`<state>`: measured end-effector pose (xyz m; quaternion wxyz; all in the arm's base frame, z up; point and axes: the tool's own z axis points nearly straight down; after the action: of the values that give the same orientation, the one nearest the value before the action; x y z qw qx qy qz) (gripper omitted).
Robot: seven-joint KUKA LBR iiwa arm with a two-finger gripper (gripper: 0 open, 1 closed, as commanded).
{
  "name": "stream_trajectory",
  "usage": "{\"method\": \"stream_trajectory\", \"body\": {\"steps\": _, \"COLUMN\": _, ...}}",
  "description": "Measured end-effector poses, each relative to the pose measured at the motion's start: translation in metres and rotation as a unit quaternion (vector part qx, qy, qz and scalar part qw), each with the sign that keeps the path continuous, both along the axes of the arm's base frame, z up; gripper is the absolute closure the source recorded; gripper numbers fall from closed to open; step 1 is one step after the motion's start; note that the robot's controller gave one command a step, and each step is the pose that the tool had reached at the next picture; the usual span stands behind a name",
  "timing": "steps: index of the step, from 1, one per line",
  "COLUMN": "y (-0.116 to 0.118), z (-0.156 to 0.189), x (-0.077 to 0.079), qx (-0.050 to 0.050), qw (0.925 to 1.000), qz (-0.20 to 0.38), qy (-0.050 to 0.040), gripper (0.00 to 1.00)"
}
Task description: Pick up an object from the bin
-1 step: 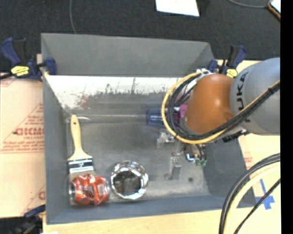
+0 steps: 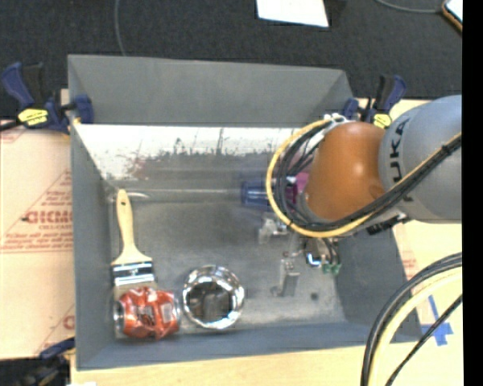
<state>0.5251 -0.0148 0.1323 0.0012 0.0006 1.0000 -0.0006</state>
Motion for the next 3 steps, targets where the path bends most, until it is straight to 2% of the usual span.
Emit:
{"method": "stream_trajectory", "body": {"steps": 1, "y": 0.044, "z": -0.032, "x": -0.031, "qx": 0.001, "qw": 0.9999, "qz": 0.014, "qy": 0.0, "gripper": 0.0}}
{"method": "stream_trajectory", "body": {"steps": 2, "y": 0.034, "z": -0.057, "x": 0.004, "qx": 0.0, "qw": 0.9996, "qz": -0.027, "qy": -0.0066, "gripper": 0.0}}
{"method": "stream_trajectory", "body": {"steps": 3, "y": 0.115, "z": -0.06, "x": -0.015, "qx": 0.002, "qw": 0.9999, "qz": 0.013, "qy": -0.0023, "gripper": 0.0}}
